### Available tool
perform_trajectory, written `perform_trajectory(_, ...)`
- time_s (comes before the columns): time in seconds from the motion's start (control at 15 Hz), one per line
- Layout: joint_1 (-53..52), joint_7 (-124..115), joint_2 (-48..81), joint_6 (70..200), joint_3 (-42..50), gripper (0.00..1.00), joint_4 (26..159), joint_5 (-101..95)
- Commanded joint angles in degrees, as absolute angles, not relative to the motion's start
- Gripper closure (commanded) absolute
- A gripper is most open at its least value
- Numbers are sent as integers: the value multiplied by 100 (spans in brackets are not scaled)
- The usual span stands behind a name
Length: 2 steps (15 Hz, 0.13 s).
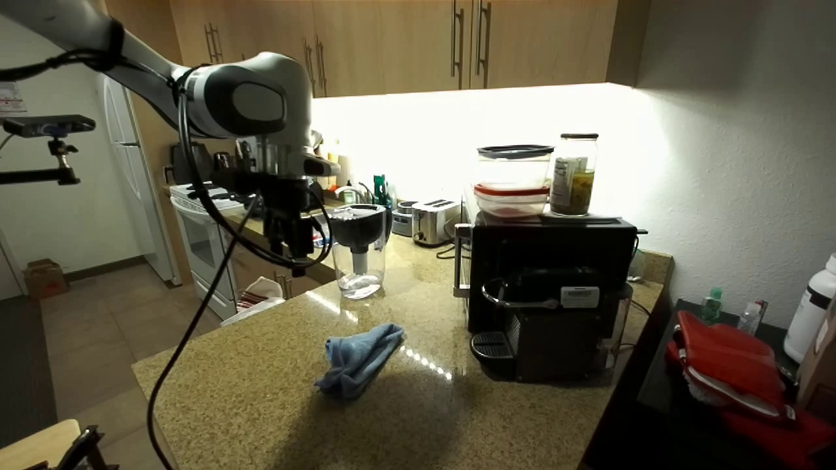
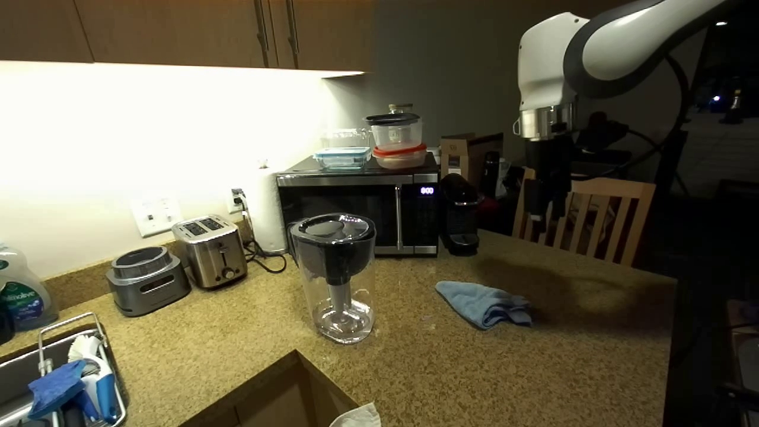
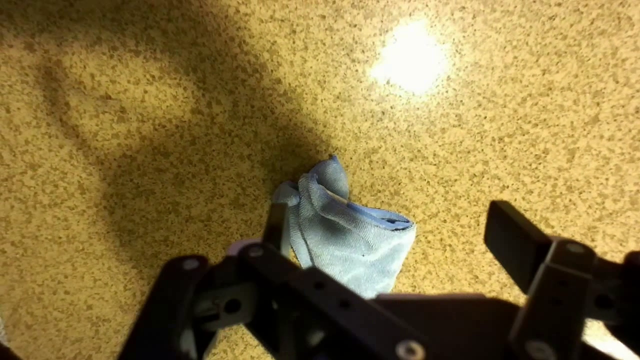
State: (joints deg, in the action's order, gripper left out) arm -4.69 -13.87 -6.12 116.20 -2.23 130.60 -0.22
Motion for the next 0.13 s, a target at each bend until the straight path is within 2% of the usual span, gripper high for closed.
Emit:
perform_trajectory(0.0,-398,-1379,-612,11608,-291,0,13052,-14)
perform_trajectory(0.07,-398,-1379,-612,11608,-292,0,13052,-14)
